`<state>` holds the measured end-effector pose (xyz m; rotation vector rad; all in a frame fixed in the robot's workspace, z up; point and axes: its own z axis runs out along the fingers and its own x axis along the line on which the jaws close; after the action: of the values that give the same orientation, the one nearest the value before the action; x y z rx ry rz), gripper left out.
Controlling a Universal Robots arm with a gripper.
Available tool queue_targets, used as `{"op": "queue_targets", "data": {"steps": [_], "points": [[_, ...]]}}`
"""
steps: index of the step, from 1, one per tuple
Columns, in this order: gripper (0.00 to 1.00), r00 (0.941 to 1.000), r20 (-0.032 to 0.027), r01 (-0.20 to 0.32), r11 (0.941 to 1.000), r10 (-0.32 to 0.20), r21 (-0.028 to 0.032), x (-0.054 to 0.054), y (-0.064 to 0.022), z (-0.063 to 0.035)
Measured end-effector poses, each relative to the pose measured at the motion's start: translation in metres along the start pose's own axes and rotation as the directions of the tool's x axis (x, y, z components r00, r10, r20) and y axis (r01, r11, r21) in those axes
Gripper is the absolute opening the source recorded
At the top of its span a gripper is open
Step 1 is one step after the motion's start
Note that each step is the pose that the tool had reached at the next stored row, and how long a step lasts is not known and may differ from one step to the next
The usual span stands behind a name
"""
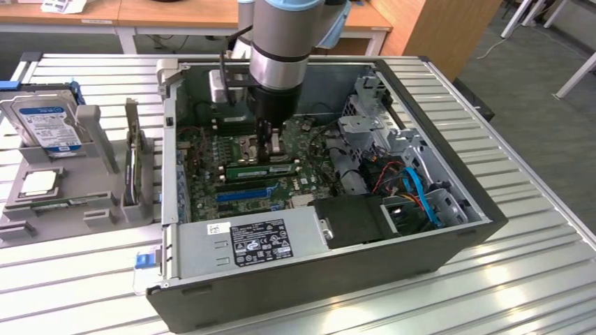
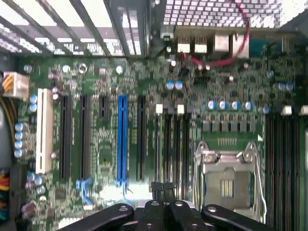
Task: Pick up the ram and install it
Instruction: 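Press down the ram until it locks into place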
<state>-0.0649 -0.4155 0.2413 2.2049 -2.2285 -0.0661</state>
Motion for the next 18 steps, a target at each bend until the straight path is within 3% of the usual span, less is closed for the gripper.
{"op": "queue_targets", "data": {"steps": [8,18], "points": [[0.10,1.0000,-0.0001,0.000,1.0000,0.000,0.0000,0.000,0.0209,0.0009],[0.10,1.0000,0.0000,0.000,1.0000,0.000,0.0000,0.000,0.0213,0.0039]]}}
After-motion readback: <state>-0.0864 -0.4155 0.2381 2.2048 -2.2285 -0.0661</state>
